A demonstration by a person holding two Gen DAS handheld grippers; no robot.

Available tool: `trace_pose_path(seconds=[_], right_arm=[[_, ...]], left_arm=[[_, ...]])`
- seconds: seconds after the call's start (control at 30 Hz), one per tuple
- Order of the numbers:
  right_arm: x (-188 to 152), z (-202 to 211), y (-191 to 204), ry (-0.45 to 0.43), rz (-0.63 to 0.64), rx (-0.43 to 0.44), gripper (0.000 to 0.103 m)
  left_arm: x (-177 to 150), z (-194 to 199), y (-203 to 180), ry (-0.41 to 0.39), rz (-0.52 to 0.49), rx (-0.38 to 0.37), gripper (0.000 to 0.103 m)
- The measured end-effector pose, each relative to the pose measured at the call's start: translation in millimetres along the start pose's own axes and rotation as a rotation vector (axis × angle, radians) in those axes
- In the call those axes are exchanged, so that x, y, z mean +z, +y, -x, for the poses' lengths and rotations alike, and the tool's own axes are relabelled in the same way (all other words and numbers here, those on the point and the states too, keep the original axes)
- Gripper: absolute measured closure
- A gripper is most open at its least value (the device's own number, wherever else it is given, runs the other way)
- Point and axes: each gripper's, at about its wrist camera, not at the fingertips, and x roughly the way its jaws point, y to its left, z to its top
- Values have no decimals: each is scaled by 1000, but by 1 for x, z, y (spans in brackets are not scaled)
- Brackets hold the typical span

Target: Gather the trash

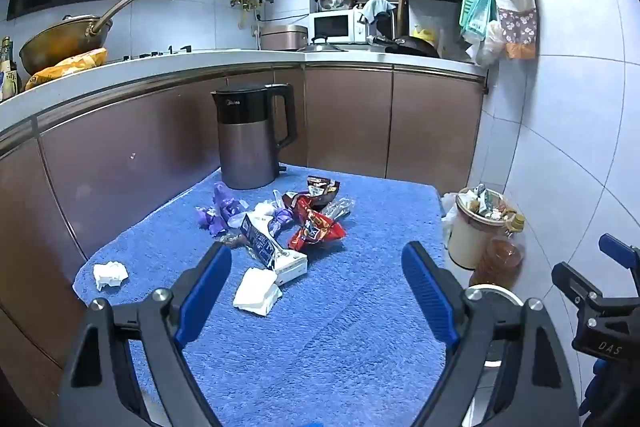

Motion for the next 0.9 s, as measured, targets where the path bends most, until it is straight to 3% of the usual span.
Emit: trace_pose_path(seconds=[0.9], right_arm=[[7, -24, -7, 3, -10, -16, 0]], left_arm=[[11, -23, 11, -24, -20, 57, 16]])
